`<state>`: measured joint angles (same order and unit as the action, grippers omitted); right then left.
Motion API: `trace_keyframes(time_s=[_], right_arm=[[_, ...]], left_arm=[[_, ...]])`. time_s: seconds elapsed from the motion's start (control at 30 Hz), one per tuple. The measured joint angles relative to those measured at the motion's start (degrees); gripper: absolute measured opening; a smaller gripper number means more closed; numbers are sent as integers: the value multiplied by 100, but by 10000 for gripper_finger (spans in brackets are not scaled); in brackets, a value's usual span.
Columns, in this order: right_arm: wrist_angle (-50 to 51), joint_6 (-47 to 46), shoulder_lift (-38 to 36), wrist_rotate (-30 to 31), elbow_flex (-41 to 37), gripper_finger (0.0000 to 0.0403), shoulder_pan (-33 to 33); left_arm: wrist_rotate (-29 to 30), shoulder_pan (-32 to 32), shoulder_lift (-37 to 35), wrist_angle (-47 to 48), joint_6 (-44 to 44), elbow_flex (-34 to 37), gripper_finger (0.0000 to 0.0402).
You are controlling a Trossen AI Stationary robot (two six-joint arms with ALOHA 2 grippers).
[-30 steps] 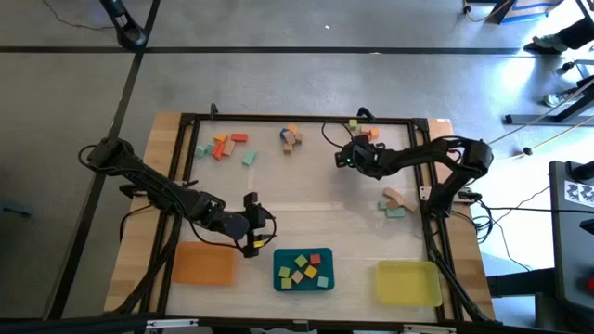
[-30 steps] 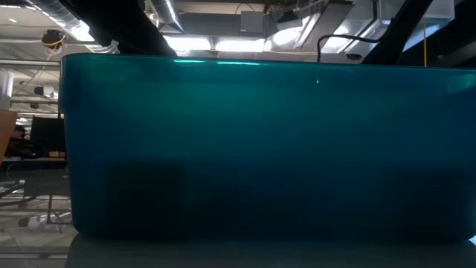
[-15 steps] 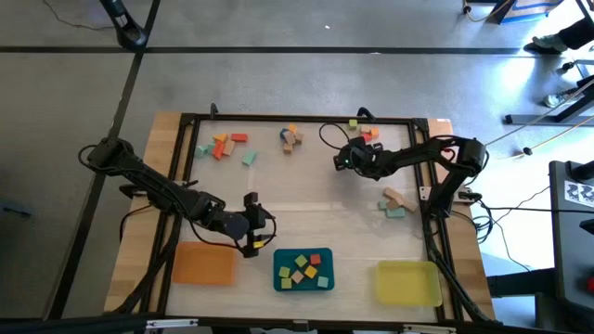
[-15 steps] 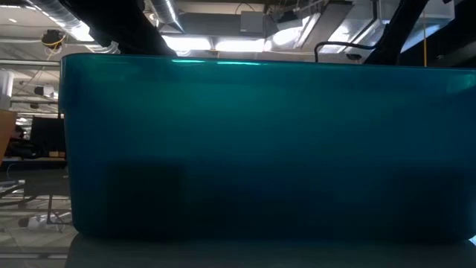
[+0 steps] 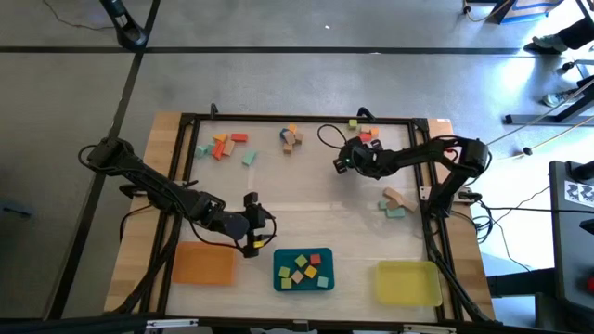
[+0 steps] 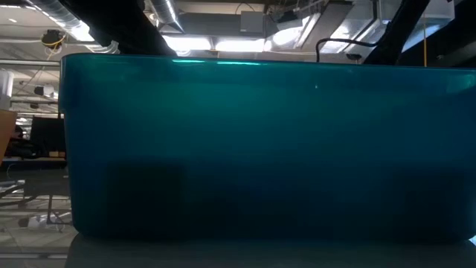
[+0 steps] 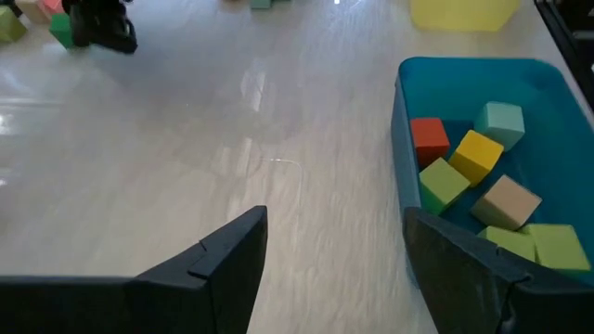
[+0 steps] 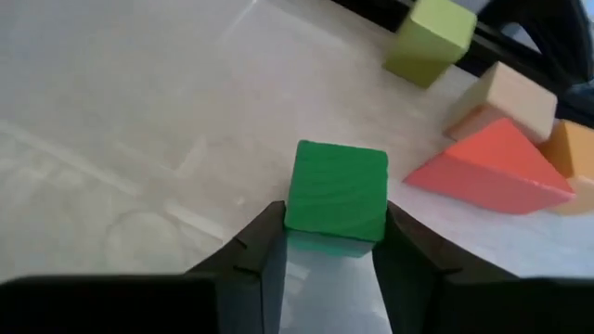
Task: Sort blocks by size
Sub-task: Put the green cube block into the blue bin
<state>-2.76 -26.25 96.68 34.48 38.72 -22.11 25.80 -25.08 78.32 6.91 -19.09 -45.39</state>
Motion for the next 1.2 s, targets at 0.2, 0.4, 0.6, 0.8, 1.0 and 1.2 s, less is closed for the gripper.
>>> trace_keyframes(time_s=[0.2, 0.4, 0.6, 0.8, 1.0, 1.2], right_arm=[[38, 593, -739, -844, 0, 130, 176], [194, 808, -1638, -1567, 0, 131, 938], [81, 1103, -2148, -2935, 2, 139, 2146], [-325, 860, -2119, -3546, 1, 145, 3297], [-918, 831, -1795, -3558, 2, 138, 4057], [-1615, 535, -1186, -3563, 2, 149, 4482]], left_arm=[[0, -7, 0, -9, -66, 2, 237], [0, -7, 0, -22, -76, 1, 237], [0, -17, 0, -10, -123, 2, 237], [0, -17, 0, -11, -44, 2, 237], [0, -17, 0, -24, -62, 2, 237], [0, -17, 0, -37, -66, 2, 237]])
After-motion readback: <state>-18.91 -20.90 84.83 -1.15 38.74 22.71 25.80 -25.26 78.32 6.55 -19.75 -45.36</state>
